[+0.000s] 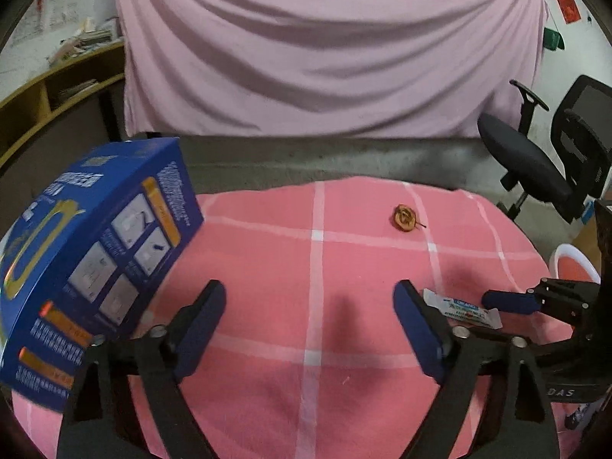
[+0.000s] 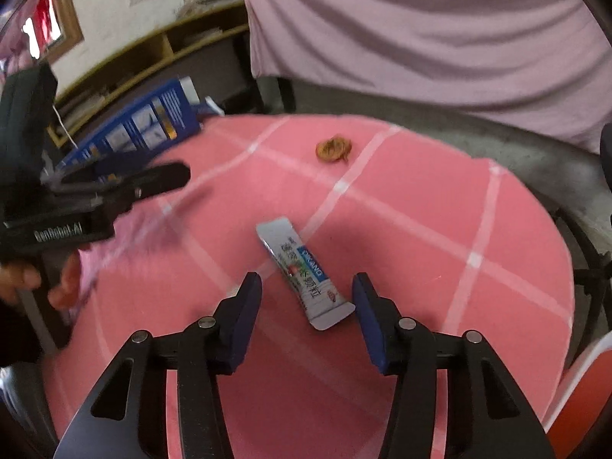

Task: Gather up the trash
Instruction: 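Grasp the brown ring with the left gripper while the right gripper grasps the white tube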

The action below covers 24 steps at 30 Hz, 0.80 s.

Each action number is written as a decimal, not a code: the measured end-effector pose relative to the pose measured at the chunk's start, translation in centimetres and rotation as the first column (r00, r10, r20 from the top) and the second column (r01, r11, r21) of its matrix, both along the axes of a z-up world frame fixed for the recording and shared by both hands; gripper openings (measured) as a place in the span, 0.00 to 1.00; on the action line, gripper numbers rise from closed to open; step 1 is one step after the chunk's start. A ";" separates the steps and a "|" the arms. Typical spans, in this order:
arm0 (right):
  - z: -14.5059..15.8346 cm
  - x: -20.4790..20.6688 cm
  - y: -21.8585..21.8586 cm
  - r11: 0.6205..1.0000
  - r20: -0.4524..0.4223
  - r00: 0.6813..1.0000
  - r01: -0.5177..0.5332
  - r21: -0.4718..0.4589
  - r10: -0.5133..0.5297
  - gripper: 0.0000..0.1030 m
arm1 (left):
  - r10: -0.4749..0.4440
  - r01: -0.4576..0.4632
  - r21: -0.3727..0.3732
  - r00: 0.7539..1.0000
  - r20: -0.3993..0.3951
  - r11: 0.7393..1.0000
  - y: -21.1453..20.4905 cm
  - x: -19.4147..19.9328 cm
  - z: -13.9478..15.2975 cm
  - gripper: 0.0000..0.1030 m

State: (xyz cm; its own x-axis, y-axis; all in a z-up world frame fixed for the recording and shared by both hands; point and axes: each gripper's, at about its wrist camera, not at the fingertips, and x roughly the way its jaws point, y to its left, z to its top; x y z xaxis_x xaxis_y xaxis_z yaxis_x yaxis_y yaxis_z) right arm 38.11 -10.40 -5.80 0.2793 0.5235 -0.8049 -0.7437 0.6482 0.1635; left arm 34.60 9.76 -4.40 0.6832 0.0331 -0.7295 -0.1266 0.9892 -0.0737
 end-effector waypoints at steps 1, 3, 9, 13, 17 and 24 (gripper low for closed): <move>0.1 0.0 0.0 1.000 0.002 1.000 0.002 -0.001 -0.002 0.31 | -0.011 0.011 0.002 1.000 -0.005 1.000 0.0 0.3 -0.1 0.78; 0.0 0.2 -0.1 1.000 -0.004 1.000 0.013 -0.003 -0.013 0.20 | -0.039 0.039 -0.004 0.999 -0.012 0.999 -0.3 0.8 -0.1 0.76; 0.2 0.5 -1.2 0.999 0.010 0.999 0.040 -0.012 -0.040 0.19 | -0.138 0.134 -0.068 0.988 -0.070 0.989 -1.6 3.5 -1.2 0.60; 0.5 1.6 -3.1 0.993 0.037 0.992 0.121 -0.018 -0.120 0.19 | -0.195 0.188 -0.081 0.977 -0.088 0.979 -2.9 5.4 -1.0 0.59; 0.5 3.0 -5.4 0.979 0.027 0.979 0.202 -0.006 -0.202 0.19 | -0.241 0.234 -0.072 0.965 -0.107 0.970 -4.5 7.9 -0.9 0.58; 0.6 3.7 -7.4 0.964 0.020 0.964 0.263 0.027 -0.263 0.19 | -0.255 0.253 -0.033 0.957 -0.140 0.967 -6.6 11.3 -1.2 0.52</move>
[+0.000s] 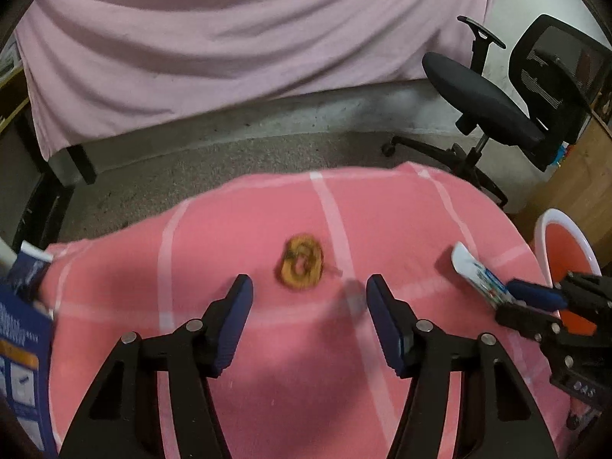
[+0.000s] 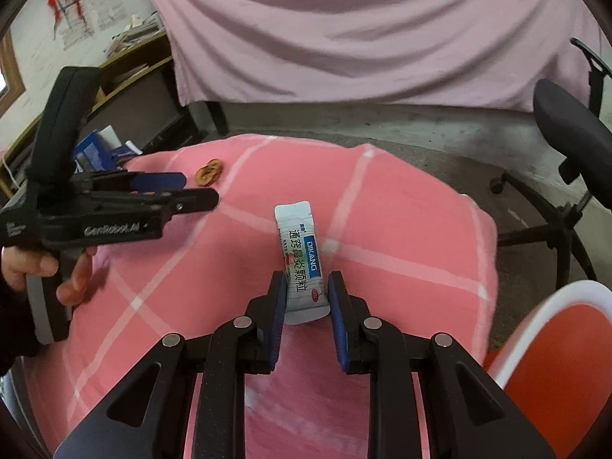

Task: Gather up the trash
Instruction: 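Grasp the brown ring with the left gripper while the right gripper grasps the white tube, then carry the brown ring and white tube over the bucket with both grippers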

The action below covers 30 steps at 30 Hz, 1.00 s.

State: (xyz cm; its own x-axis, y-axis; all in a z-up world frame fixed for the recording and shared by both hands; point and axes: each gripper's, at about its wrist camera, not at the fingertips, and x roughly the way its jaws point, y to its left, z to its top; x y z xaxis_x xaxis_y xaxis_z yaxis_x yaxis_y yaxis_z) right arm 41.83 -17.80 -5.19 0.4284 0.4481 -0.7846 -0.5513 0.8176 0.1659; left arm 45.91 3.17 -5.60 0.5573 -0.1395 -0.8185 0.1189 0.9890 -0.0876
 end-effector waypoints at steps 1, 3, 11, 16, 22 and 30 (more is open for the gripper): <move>0.1 -0.1 -0.2 1.000 0.002 1.000 0.005 0.006 -0.005 0.19 | 0.000 0.000 0.008 1.000 0.010 1.000 -0.2 0.3 0.0 0.48; 0.2 -0.1 -0.4 1.000 0.007 1.000 0.011 0.016 -0.011 0.19 | -0.003 0.003 0.033 1.000 0.013 0.999 -0.7 0.7 -0.3 0.42; 0.7 -0.3 -1.2 0.998 0.043 0.999 0.031 0.056 -0.033 0.19 | -0.010 0.009 0.057 1.000 0.020 0.998 -2.1 -0.5 -0.7 0.28; 1.7 -1.3 -2.3 0.992 0.101 0.992 0.061 0.110 -0.072 0.19 | 0.027 -0.032 0.020 0.979 0.202 0.999 -3.1 -4.1 2.2 0.28; 4.4 -3.9 -3.7 0.979 0.264 0.959 0.055 0.198 -0.108 0.19 | 0.039 -0.038 -0.011 0.915 0.403 0.999 -5.1 -8.8 5.8 0.28; 8.7 -7.1 -7.3 0.941 0.484 0.843 0.072 0.331 -0.235 0.20 | 0.003 -0.018 0.019 0.800 0.600 1.000 -8.8 -12.6 10.3 0.28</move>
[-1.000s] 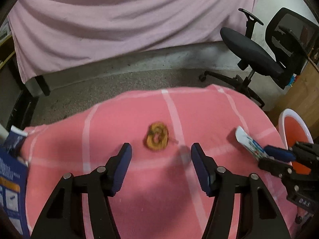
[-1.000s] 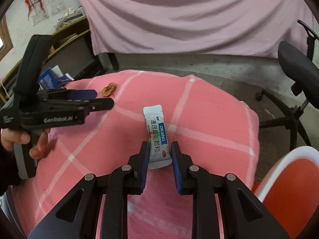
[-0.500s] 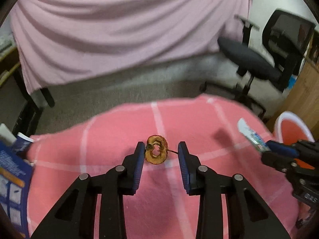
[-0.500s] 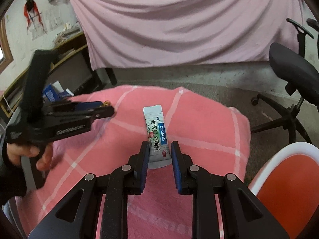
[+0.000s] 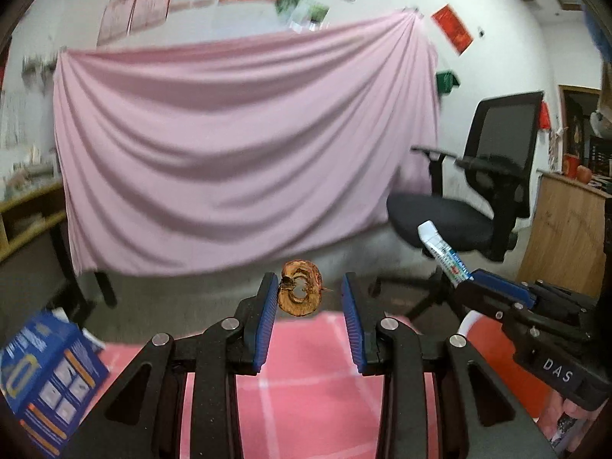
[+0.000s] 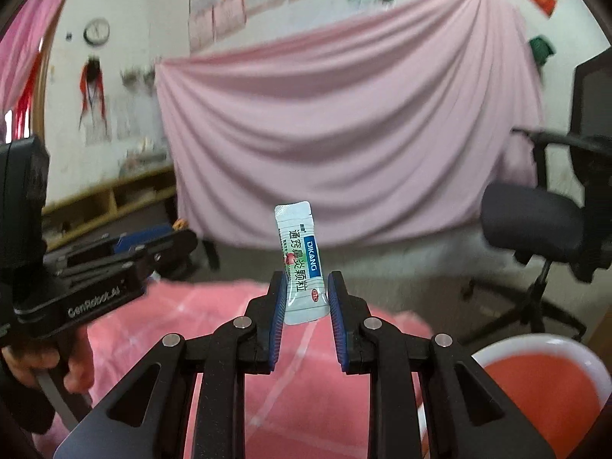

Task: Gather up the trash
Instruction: 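Carry the brown ring and white tube over the bucket with both grippers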

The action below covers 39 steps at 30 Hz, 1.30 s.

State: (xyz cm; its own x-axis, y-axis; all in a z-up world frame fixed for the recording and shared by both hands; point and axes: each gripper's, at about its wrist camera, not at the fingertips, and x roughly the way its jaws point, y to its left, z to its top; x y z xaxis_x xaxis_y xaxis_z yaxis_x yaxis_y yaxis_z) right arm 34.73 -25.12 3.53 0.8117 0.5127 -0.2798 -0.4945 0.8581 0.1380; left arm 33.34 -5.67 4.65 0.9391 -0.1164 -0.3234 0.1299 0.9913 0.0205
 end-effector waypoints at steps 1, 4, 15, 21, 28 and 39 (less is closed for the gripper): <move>0.5 -0.4 -0.7 1.000 0.031 0.999 0.017 0.019 -0.018 0.20 | -0.007 0.007 0.006 1.000 0.023 1.000 -0.5 -0.4 0.5 0.28; 1.5 -1.3 -2.6 0.995 0.091 0.993 0.064 0.074 -0.071 0.20 | -0.029 0.027 0.025 0.996 0.082 0.999 -1.8 -1.5 1.7 0.28; 3.7 -3.6 -8.0 0.966 0.200 0.951 0.208 0.154 -0.237 0.20 | -0.158 0.137 0.130 0.973 0.169 0.982 -8.1 -3.4 3.3 0.28; 3.8 -4.2 -10.8 0.954 0.199 0.939 0.247 0.170 -0.279 0.20 | -0.214 0.186 0.161 0.960 0.180 0.969 -12.6 -4.0 3.6 0.28; 3.6 -5.2 -13.7 0.940 0.188 0.928 0.288 0.183 -0.321 0.20 | -0.264 0.235 0.174 0.949 0.173 0.956 -16.4 -4.1 3.5 0.28; 3.2 -5.6 -16.9 0.922 0.140 0.922 0.332 0.199 -0.362 0.20 | -0.307 0.283 0.173 0.943 0.128 0.943 -20.0 -3.6 2.3 0.28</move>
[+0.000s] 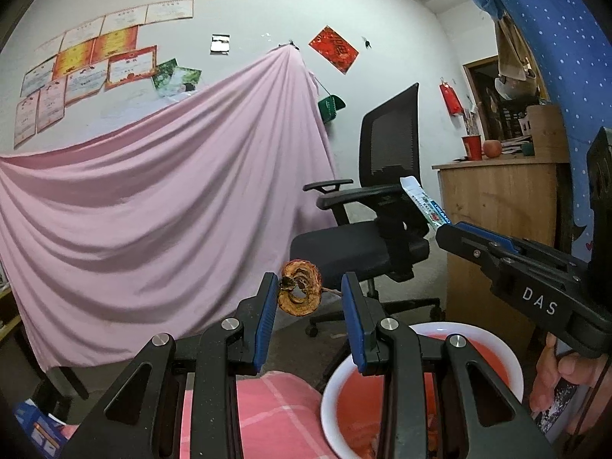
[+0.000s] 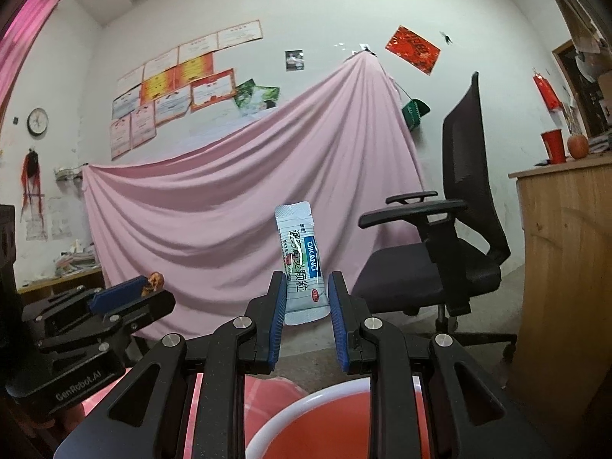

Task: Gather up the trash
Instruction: 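Carry the brown ring and white tube over the bucket with both grippers, then open both grippers to drop the ring and tube into the bucket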

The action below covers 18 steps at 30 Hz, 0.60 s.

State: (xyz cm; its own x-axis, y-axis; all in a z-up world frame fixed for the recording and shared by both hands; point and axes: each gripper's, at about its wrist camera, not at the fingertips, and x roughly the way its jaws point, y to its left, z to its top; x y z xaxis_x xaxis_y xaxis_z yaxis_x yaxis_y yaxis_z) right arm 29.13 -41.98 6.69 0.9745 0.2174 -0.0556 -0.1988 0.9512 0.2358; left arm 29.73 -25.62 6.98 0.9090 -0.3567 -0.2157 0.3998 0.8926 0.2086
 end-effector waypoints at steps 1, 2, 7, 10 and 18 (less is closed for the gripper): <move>-0.1 0.1 -0.1 1.000 -0.008 1.000 0.001 0.005 -0.001 0.20 | -0.008 0.008 -0.005 1.000 -0.015 1.000 -0.2 0.1 -0.1 0.28; -0.2 0.1 -0.3 1.000 -0.017 1.000 -0.002 0.012 0.002 0.20 | -0.014 0.014 -0.008 0.999 -0.030 1.000 -0.4 0.2 -0.2 0.28; -0.7 0.3 -0.7 1.000 -0.056 0.998 -0.002 0.008 0.003 0.20 | -0.035 0.035 -0.014 0.997 -0.072 0.999 -1.2 0.4 -0.6 0.28; -1.1 0.7 -0.9 1.000 -0.088 0.996 0.000 0.006 0.000 0.20 | -0.052 0.050 -0.013 0.994 -0.101 0.999 -1.4 0.5 -0.7 0.29; -2.2 1.9 -2.2 0.999 -0.172 0.985 0.008 0.044 0.000 0.21 | -0.082 0.080 -0.014 0.982 -0.168 0.997 -2.1 0.5 -1.6 0.29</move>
State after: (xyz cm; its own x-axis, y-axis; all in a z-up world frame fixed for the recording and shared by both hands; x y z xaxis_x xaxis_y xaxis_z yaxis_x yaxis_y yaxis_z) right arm 31.01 -44.20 4.50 0.9522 0.2193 -0.2126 -0.1478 0.9400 0.3076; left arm 30.20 -27.75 5.36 0.8278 -0.4298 -0.3606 0.4997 0.8571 0.1254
